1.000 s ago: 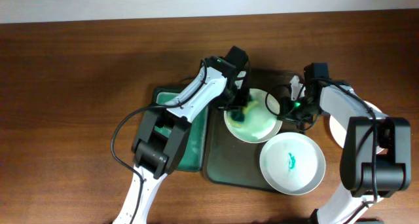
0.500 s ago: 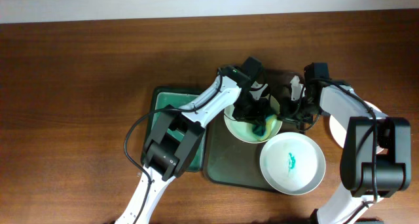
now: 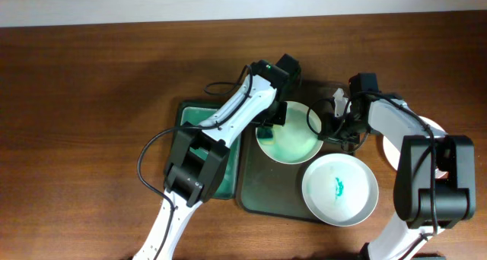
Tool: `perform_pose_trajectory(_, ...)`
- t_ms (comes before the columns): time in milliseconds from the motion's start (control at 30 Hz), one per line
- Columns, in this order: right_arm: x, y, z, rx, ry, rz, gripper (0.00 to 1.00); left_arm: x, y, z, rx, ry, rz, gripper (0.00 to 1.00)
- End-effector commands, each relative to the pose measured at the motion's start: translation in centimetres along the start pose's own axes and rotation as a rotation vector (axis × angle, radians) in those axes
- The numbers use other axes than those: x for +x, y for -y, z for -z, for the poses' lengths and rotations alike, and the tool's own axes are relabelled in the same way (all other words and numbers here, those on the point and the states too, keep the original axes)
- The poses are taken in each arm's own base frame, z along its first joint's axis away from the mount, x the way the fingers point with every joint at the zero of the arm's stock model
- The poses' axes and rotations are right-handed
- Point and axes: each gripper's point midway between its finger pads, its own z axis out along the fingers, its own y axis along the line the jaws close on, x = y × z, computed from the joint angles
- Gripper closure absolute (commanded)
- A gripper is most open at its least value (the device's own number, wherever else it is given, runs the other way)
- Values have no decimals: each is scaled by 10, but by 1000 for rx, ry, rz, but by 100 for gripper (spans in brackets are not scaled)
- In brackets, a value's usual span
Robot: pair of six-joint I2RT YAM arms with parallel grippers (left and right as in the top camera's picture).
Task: Clean dirty plates on tray and stack at the side
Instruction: 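Scrub the held plate with the sponge in left gripper, then return sponge to green tray with left gripper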
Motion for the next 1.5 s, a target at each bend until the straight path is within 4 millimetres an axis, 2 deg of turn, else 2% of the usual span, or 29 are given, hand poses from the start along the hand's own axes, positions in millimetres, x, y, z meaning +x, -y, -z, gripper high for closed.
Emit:
perform_pose_trajectory(0,1,16,-2,57,-6,-21,96,-5,2,7,42,-20,-2,100)
perform_pose_trajectory(67,2,16,-2,57,-9,-22,96,-6,10,21,81,-20,-26,100)
perform_pose_trajectory(167,2,16,-2,58,-9,-22,96,-7,5,60,73,11,-59,100)
perform_pose_trajectory(200,2,16,-2,58,-9,-22,96,-6,-3,74,50,26,-54,100)
perform_pose_trajectory(267,2,16,-2,58,-12,-23,96,-3,-32,113,-39,79,-36,100)
perform_pose_trajectory(367,2,16,-2,58,-11,-23,96,4,-67,149,-129,129,-7,100)
perform_pose_trajectory(400,2,16,-2,58,-12,-23,96,6,-75,160,-133,142,-5,100)
perform_pose_trajectory(533,6,16,-2,60,-24,-28,96,16,-83,195,-21,178,-73,100)
perform_pose_trajectory(600,8,17,-2,61,-33,-31,96,26,-98,206,-48,187,-57,100)
perform_pose_trajectory(633,8,17,-2,61,-34,-32,96,39,-115,209,-86,175,-34,100)
perform_pose_trajectory(700,8,17,-2,60,-32,-31,96,57,-138,200,-135,123,32,100)
perform_pose_trajectory(767,8,17,-2,61,-34,-32,96,69,-151,171,-137,62,60,100)
perform_pose_trajectory(800,9,17,-2,61,-37,-33,96,70,-148,152,-103,48,69,100)
perform_pose_trajectory(833,9,17,-2,61,-38,-32,96,69,-135,123,-18,29,74,100)
perform_pose_trajectory(900,9,17,-2,61,-37,-32,95,68,-122,87,48,23,73,100)
perform_pose_trajectory(1033,7,17,-2,60,-29,-26,95,75,-119,26,77,36,73,100)
perform_pose_trajectory(1100,5,16,-2,60,-22,-24,96,75,-119,16,81,51,73,100)
perform_pose_trajectory(1200,0,16,-2,57,-1,-16,92,65,-122,15,62,96,73,100)
perform_pose_trajectory(1233,-4,16,-2,56,12,-10,91,60,-124,16,52,118,74,92)
perform_pose_trajectory(1267,-7,15,-2,54,24,-6,90,57,-123,16,55,129,74,76)
perform_pose_trajectory(1300,-7,15,-2,53,26,-5,95,56,-122,16,58,135,74,64)
perform_pose_trajectory(1333,-6,14,-2,48,23,-6,96,55,-122,16,58,136,74,60)
perform_pose_trajectory(1367,-4,12,0,43,17,-8,96,56,-122,16,58,134,74,52)
perform_pose_trajectory(1400,-3,11,4,44,18,-7,96,57,-123,16,56,127,74,29)
perform_pose_trajectory(1433,-3,10,9,47,27,-4,96,58,-123,16,55,123,74,0)
perform_pose_trajectory(1467,-5,6,16,47,44,4,96,60,-123,16,53,119,73,0)
